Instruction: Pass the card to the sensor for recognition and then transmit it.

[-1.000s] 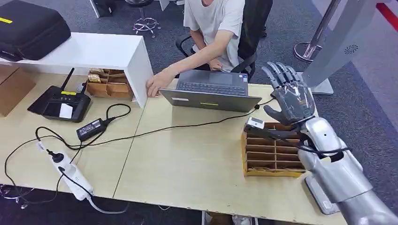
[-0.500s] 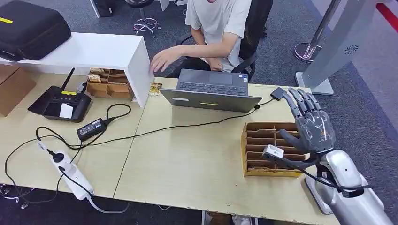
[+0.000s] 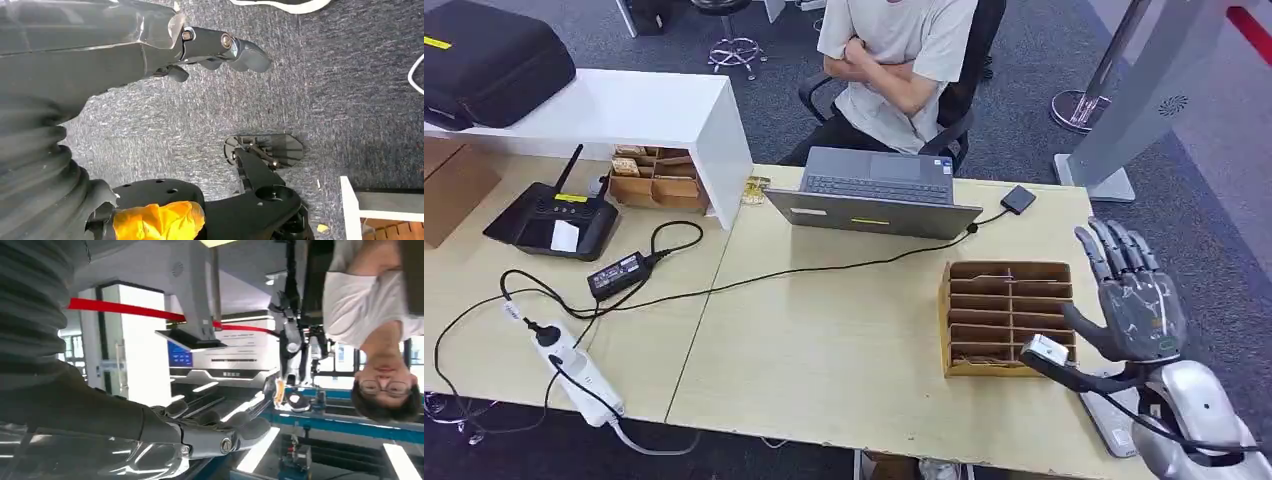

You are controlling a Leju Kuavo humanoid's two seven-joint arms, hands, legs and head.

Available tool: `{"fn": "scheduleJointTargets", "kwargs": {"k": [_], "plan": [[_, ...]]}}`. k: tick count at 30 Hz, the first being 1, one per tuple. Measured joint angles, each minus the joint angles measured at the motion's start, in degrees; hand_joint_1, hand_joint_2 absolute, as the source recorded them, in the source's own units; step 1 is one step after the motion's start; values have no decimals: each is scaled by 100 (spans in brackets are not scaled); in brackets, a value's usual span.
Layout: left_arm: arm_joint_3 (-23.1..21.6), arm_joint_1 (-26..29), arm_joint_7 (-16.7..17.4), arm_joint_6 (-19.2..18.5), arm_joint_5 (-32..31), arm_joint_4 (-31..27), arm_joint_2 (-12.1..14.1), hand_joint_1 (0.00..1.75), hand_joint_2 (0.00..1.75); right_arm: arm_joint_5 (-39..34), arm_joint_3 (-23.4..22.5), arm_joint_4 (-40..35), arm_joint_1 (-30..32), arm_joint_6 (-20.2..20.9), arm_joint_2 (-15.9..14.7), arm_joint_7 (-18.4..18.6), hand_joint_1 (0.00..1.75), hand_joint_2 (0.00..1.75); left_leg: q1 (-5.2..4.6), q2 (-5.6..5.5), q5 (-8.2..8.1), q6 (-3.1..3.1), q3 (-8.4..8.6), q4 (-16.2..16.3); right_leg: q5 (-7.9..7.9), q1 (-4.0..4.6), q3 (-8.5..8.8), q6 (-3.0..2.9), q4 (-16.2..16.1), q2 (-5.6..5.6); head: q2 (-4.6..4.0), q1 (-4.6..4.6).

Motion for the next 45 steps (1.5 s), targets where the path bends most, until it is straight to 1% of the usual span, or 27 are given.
{"fn": "scheduleJointTargets", "kwargs": {"k": [3, 4, 7, 14, 16, 19, 20, 24, 27, 31, 35, 38, 40, 42, 45], "plan": [[26, 0, 4, -2, 2, 0, 0, 0, 175, -28, -340, -92, 249, 39, -81, -48, 0, 175, 0, 2, -3, 5, 0, 0, 0, 0, 0, 0, 0, 1, 0, 0], [26, 0, 4, -2, 2, 0, 0, 0, 175, -87, -427, -113, 310, 50, -94, -61, 0, 0, 0, 2, -3, 5, 0, 0, 0, 0, 0, 0, 0, 1, 0, 0], [31, -1, 4, -15, -2, 0, 0, 0, 175, -289, -646, -164, 451, 158, -100, -175, 0, 0, 0, 3, -3, 5, 1, 0, 0, 0, 0, 0, 0, 2, 0, 0], [70, -4, 4, -57, -57, 0, -2, 0, 175, -877, -907, -201, 593, 709, -103, -411, 0, 0, 0, 5, -3, 5, 2, 0, 0, 0, 0, 0, 0, 3, 0, 0], [72, -2, 4, -61, -72, 0, -2, 0, 175, -1058, -948, -225, 628, 984, -171, -477, 0, 0, -1, 3, -3, 5, 1, 1, 0, -1, -1, 0, 0, 2, 0, -2], [83, -2, 4, -70, -70, 0, 0, 0, 175, -1443, -998, -306, 678, 1608, -440, -566, 0, 0, -5, 3, -3, 6, -1, 1, 0, -4, -1, 0, 0, 1, 0, 0], [92, -1, 4, -70, -68, 0, 0, 0, 175, -1596, -1027, -345, 685, 1845, -588, -584, 0, 175, -5, 4, -3, 6, -1, 1, 0, -4, -1, 0, 0, 2, 0, 0], [140, -2, 4, -70, -50, 0, 2, 0, 175, -1927, -1151, -489, 688, 2401, -1079, -658, 0, 175, -8, 4, -4, 7, -1, 3, 0, -7, 0, 1, 0, 2, 0, 0], [168, -1, 4, -70, -50, 0, 2, 0, 175, -2009, -1208, -579, 687, 2547, -1353, -704, 0, 175, -7, 4, -4, 7, -1, 4, 0, -6, -1, 1, 0, 2, 0, 0], [177, -2, 4, -72, -50, 0, 2, 0, 175, -2039, -1267, -686, 699, 2592, -1615, -758, 0, 175, -6, 4, -4, 7, 1, 4, 0, -5, -1, 1, 0, 2, 0, 0], [186, -2, 2, -79, -52, 0, 0, 0, 175, -1775, -1304, -802, 873, 2360, -1740, -872, 0, 175, -4, 3, -4, 7, 1, 4, 0, -3, -1, 0, 0, 1, 0, 0], [201, -4, 2, -85, -81, 0, -11, 0, 175, -1563, -1324, -863, 1103, 2033, -1694, -1127, 0, 175, -2, 3, -5, 7, -1, 3, -1, -1, -1, 1, 0, 2, 0, 2], [203, -4, 2, -90, -96, 0, -20, 0, 175, -1517, -1300, -865, 1225, 1917, -1562, -1265, 0, 175, -1, 4, -6, 8, -1, 2, -1, 0, -1, 1, 0, 2, 0, 0], [205, -6, 4, -103, -125, 0, -28, 0, 175, -1504, -1232, -863, 1316, 1816, -1365, -1368, 0, 175, 0, 4, -6, 10, -2, 1, -2, 0, -1, 2, 0, 2, 0, -2], [205, -8, 13, -103, -184, 0, -44, 0, 175, -1414, -969, -839, 1353, 1639, -992, -1408, 0, 175, 2, 8, -6, 10, 0, 1, -2, 2, -1, 2, 0, 6, 0, -2]]}}
